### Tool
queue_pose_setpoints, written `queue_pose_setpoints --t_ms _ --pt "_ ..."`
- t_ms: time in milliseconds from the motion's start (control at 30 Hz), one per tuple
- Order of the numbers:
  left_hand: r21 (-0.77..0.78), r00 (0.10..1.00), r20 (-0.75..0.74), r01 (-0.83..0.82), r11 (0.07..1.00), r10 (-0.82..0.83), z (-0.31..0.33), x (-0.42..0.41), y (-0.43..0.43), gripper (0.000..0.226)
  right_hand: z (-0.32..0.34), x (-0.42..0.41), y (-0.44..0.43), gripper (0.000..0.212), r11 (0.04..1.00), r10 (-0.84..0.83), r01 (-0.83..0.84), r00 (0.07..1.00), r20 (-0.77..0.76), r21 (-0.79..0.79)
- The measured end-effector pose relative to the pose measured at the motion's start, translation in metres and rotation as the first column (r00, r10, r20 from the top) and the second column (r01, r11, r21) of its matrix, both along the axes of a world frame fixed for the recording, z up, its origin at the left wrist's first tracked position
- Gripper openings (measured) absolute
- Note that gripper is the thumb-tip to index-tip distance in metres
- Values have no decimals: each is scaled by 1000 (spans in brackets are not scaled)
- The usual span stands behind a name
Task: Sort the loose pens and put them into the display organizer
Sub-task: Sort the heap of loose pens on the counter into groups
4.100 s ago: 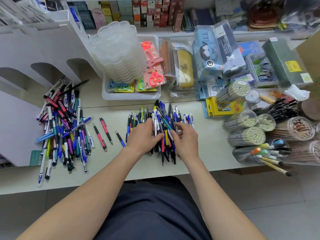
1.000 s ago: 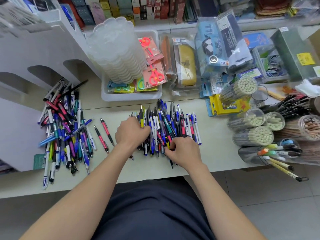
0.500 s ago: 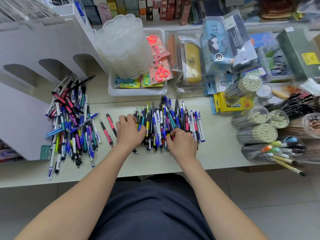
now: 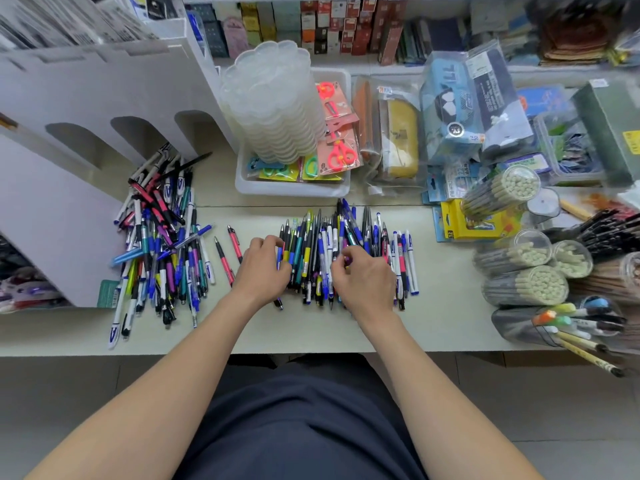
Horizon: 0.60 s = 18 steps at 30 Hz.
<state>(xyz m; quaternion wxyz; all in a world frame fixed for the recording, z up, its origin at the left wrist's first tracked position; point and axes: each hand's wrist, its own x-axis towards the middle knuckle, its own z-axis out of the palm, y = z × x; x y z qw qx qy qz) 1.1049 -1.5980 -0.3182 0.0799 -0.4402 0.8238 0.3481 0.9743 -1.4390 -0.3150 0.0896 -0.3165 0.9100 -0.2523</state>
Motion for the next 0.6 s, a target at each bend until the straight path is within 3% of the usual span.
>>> queue_pose_setpoints --t_ms 100,167,300,433,500,600 --pt "-154 997 -11 -77 985 76 3 20 -11 38 10 17 -23 22 991 109 -97 984 143 -88" --pt "-261 986 -16 -166 951 167 6 36 -20 33 14 29 -42 28 973 230 -219 922 311 -70" --pt "-348 939 71 -293 891 337 8 70 -46 47 23 54 -83 31 895 375 -446 775 509 20" --pt "-288 840 233 -421 860 489 8 104 -78 74 20 89 -123 27 922 288 -372 846 448 108" --pt "-237 777 307 -496 835 549 9 119 -93 88 13 105 -138 17 873 289 -387 900 327 296" --pt "-134 727 375 -571 810 575 3 136 -109 108 1 127 -152 30 770 326 -361 931 161 527"
